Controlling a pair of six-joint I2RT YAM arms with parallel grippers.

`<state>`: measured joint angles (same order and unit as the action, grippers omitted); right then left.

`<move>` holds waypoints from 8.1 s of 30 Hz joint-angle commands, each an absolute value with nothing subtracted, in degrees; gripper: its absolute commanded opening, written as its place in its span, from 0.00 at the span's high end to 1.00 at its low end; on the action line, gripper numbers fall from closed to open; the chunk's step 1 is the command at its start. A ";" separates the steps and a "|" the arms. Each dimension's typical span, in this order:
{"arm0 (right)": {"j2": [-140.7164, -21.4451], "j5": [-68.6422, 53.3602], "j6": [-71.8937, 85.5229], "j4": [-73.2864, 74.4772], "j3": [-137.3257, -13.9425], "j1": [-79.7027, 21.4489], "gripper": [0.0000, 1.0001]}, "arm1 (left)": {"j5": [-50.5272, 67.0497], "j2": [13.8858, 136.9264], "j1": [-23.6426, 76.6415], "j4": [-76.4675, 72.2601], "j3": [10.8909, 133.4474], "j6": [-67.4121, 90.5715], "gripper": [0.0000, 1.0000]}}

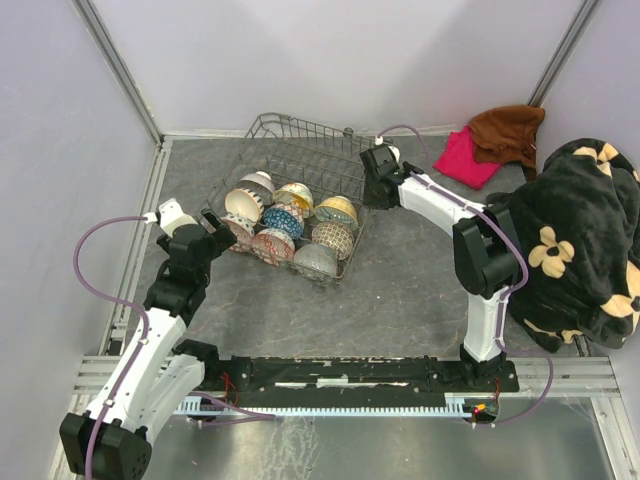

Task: Unload the bowls from the dish rack

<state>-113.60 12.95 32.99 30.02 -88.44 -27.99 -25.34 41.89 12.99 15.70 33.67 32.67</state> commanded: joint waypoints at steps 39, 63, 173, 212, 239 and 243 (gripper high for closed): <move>-98.84 13.56 35.16 28.33 -73.11 -35.88 0.56 | -25.31 37.00 13.20 16.59 34.79 33.66 0.05; -74.41 18.82 18.65 20.22 -61.20 -32.83 0.02 | -22.87 39.40 13.23 16.61 37.32 33.05 0.01; -106.33 55.66 -17.18 12.14 -79.99 -56.85 0.99 | -19.09 39.35 13.19 16.43 35.15 32.79 0.01; -90.13 32.76 9.18 39.86 -96.86 -16.19 0.99 | -16.58 42.25 13.18 18.40 43.85 32.78 0.01; -113.77 3.20 22.66 35.99 -98.60 1.39 0.99 | -15.22 42.63 13.19 17.69 43.79 32.87 0.01; -115.79 1.63 23.95 34.66 -98.64 2.46 0.99 | -14.90 42.84 13.21 17.75 44.39 32.78 0.01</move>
<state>-115.46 4.49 21.39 39.29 -95.46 1.21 -15.77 43.13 12.99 18.44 41.52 32.67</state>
